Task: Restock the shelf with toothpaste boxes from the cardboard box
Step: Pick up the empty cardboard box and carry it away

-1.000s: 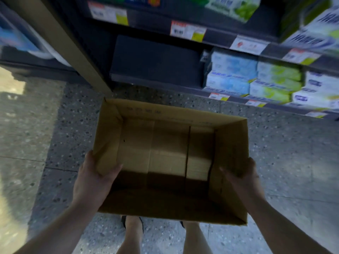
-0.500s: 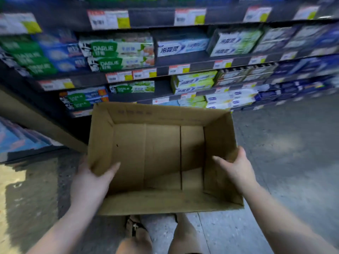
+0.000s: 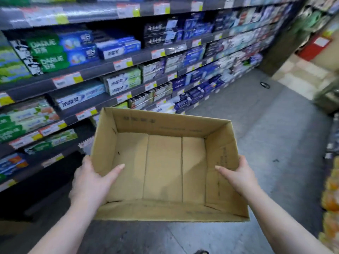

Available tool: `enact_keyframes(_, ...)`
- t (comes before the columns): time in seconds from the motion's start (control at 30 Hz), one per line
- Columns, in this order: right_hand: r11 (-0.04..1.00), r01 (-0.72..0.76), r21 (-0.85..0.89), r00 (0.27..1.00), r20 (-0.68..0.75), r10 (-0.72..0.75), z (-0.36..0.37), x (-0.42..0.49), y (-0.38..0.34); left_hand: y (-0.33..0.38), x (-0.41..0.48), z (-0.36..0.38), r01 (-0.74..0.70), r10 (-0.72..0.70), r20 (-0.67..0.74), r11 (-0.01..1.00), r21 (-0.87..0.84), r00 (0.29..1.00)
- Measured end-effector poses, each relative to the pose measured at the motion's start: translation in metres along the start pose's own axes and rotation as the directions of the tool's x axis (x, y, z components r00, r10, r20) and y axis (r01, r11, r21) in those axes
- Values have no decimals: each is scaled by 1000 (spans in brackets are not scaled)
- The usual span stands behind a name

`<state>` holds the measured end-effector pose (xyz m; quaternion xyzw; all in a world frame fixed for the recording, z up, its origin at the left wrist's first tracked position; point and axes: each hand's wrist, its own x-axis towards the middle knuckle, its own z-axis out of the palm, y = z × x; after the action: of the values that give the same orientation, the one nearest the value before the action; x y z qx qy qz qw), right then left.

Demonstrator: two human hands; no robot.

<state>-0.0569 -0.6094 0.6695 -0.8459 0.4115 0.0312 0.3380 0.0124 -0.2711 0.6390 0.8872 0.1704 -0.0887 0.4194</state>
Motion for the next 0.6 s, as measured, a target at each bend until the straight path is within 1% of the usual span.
enact_keyframes(0.07,1000,-15,23,1000,-15,16,-36,13,24,34,-13,28,-44,43,18,999,22,999)
enact_keyframes(0.17,998,-40,38,999,-11,41,-90,38,64,80,-35,77,-64,60,52,994,83,997)
enact_keyframes(0.33,998,-61,7,998,-30,61,-179,81,127,152,-73,164,-99,87,104,989,115,991)
enact_keyframes(0.5,993,-114,26,992,-51,115,-249,113,176,223,-102,233,-175,155,150,976,131,977)
enact_keyframes(0.6,988,-145,54,985,-82,149,-282,129,198,265,-109,266,-213,182,203,966,145,962)
